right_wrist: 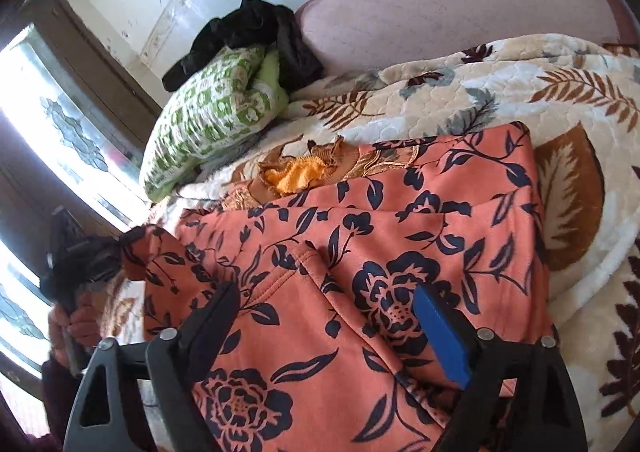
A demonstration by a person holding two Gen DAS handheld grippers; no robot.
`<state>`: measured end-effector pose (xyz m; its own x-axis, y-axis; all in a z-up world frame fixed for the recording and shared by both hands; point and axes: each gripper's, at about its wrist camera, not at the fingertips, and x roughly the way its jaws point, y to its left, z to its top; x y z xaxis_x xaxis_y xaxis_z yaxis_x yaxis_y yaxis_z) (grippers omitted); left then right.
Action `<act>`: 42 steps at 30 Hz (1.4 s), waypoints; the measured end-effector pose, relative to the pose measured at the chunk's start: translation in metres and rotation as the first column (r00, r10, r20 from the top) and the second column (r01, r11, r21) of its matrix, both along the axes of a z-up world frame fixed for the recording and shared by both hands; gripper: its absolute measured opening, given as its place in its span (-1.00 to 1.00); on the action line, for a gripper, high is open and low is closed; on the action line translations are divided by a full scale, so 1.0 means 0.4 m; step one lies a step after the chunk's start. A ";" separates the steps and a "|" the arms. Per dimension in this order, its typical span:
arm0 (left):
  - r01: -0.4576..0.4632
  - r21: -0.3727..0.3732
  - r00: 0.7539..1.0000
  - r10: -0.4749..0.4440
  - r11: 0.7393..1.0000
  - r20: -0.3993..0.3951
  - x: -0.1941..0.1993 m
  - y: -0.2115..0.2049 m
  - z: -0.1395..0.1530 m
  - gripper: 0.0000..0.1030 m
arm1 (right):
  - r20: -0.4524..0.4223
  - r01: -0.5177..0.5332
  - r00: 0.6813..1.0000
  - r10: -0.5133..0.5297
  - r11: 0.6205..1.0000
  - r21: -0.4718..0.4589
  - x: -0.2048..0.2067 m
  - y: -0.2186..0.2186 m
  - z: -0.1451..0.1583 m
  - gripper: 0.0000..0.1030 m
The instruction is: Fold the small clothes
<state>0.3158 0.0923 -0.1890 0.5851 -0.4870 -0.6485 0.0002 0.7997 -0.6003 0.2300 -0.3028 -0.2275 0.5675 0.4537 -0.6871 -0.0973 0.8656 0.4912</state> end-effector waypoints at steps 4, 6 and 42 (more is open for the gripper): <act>0.020 0.022 1.000 -0.019 1.000 -0.018 0.010 -0.010 -0.011 -0.87 | -0.067 -0.065 0.996 0.061 0.997 -0.050 0.063 0.099 -0.052 0.26; 0.015 0.024 1.000 -0.014 1.000 -0.024 0.016 -0.001 -0.012 -0.87 | -0.110 -0.127 0.988 0.112 0.982 -0.139 0.076 0.159 -0.080 -0.02; -0.024 0.172 0.989 0.048 0.985 -0.138 -0.036 0.089 -0.057 0.11 | -0.154 -0.136 0.981 0.121 0.986 -0.095 0.170 0.302 0.046 -0.69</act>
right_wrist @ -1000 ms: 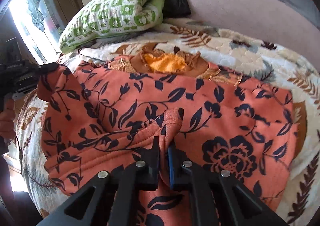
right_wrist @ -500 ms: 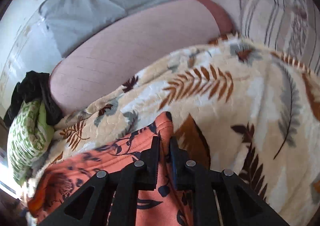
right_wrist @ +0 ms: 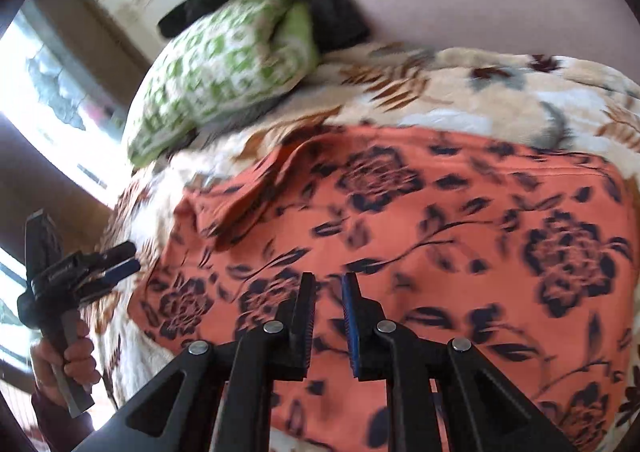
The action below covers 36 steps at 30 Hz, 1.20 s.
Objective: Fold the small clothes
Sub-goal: 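Release the fabric and smooth the folded dress flat with both tools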
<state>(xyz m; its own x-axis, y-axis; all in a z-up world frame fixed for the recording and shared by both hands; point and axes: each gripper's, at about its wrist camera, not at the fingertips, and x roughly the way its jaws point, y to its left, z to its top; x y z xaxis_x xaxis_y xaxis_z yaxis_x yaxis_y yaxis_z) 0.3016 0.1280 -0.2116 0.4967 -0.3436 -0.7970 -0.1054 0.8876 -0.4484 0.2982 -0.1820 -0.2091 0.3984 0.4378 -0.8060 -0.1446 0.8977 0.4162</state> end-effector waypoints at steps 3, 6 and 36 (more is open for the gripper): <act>0.105 0.038 0.994 -0.104 0.994 -0.020 -0.029 -0.024 -0.026 0.11 | -0.039 -0.141 0.990 0.138 0.988 -0.071 0.027 0.171 -0.036 -0.69; 0.224 0.093 0.975 -0.221 0.970 -0.034 -0.055 -0.059 -0.060 -0.41 | -0.105 -0.137 0.987 0.125 0.984 -0.111 0.120 0.273 -0.093 -0.69; 0.180 0.356 0.980 -0.200 0.917 0.021 -0.131 -0.112 -0.040 -0.83 | -0.097 0.337 0.939 -0.331 0.940 0.060 -0.295 -0.280 -0.122 -0.69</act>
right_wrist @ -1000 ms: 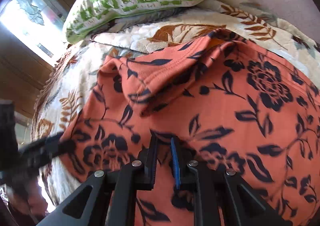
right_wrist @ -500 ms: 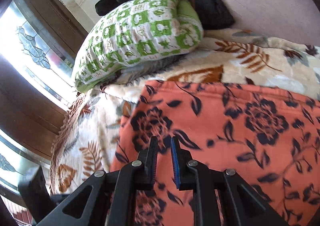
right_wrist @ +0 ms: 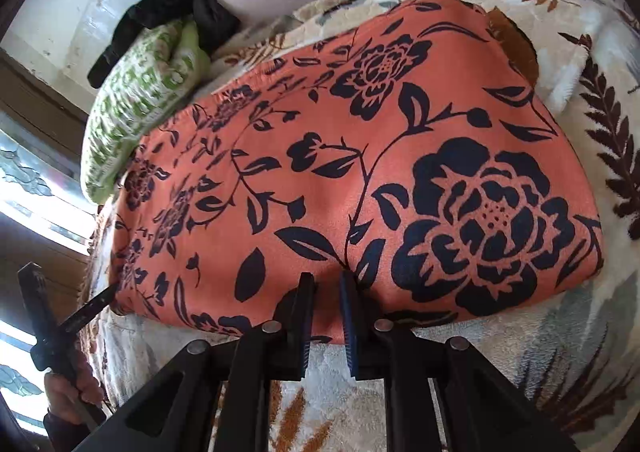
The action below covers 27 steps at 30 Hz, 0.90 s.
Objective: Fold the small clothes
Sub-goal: 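Release the fabric and smooth the folded dress flat with both tools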
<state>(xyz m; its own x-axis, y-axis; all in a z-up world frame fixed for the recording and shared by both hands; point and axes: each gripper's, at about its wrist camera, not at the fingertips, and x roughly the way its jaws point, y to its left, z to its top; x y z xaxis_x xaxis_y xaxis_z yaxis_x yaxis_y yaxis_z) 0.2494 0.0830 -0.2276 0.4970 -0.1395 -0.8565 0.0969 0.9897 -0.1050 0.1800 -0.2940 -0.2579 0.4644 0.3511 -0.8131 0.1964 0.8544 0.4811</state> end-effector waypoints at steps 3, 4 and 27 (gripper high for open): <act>-0.066 0.090 0.995 0.058 0.994 0.083 -0.050 -0.027 0.036 -0.75 | 0.033 0.012 0.999 -0.011 1.000 -0.029 0.001 -0.005 0.043 -0.69; -0.073 0.101 0.992 0.062 0.992 0.110 -0.062 -0.042 0.049 -0.69 | 0.077 0.028 0.997 -0.024 0.998 -0.048 -0.002 -0.005 0.064 -0.69; 0.034 0.214 0.993 -0.058 0.976 0.103 0.027 -0.297 -0.056 0.58 | 0.291 0.164 0.948 -0.131 0.982 -0.091 0.035 -0.048 0.105 -0.68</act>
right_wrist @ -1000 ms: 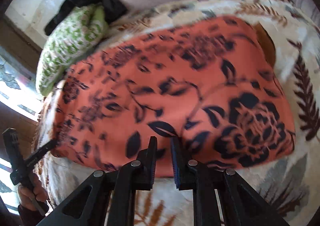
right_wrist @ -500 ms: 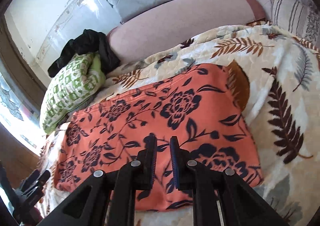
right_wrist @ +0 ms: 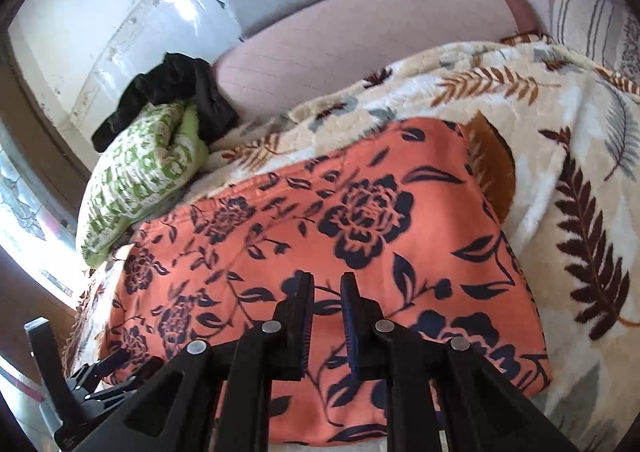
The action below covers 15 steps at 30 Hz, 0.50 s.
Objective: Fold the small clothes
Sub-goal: 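Release the fabric and smooth the folded dress flat with both tools, then grasp the edge of the folded dress with both tools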
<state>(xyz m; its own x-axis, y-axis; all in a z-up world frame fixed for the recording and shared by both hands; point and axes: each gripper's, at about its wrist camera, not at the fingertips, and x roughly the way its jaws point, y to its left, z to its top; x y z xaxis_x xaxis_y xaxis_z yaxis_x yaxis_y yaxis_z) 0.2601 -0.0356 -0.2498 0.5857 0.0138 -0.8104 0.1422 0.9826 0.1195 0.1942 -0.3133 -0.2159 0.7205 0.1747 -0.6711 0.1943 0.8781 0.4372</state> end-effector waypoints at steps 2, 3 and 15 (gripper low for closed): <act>0.006 0.008 1.000 -0.006 1.000 0.008 0.000 -0.004 -0.001 0.59 | 0.028 -0.053 0.998 0.053 0.999 0.001 0.003 0.035 0.014 -0.68; 0.007 0.009 1.000 -0.008 1.000 0.012 -0.003 -0.004 -0.001 0.60 | 0.013 -0.083 0.997 0.083 0.997 -0.001 0.010 0.055 0.010 -0.68; 0.002 0.000 0.998 -0.002 1.000 0.068 -0.010 0.018 -0.017 0.95 | -0.154 -0.184 0.972 0.177 0.982 -0.032 0.036 0.141 -0.088 -0.68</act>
